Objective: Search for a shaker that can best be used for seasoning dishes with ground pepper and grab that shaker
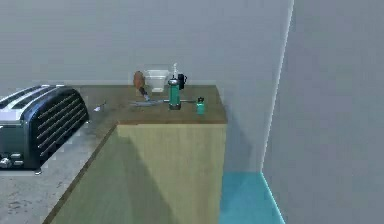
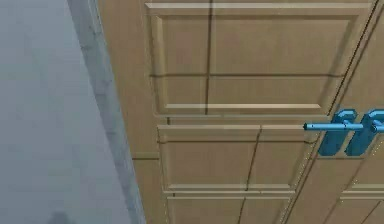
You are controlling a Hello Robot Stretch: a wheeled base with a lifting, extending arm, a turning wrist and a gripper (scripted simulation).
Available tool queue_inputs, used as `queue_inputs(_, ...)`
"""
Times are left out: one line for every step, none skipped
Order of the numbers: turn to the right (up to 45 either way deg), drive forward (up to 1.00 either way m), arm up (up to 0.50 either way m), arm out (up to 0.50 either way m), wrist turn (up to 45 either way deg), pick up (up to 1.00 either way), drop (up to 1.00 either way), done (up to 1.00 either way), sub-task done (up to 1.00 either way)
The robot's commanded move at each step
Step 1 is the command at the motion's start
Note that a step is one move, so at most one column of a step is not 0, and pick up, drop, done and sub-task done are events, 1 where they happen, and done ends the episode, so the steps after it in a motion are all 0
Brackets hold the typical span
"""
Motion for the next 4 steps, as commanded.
queue_inputs(0.0,0.45,0.0,0.0,0.0,0.0,0.0,0.0,0.0)
queue_inputs(-45.0,0.0,0.0,0.0,0.0,0.0,0.0,0.0,0.0)
queue_inputs(-45.0,0.0,0.0,0.0,0.0,0.0,0.0,0.0,0.0)
queue_inputs(0.0,0.0,0.5,0.0,0.0,0.0,0.0,0.0,0.0)
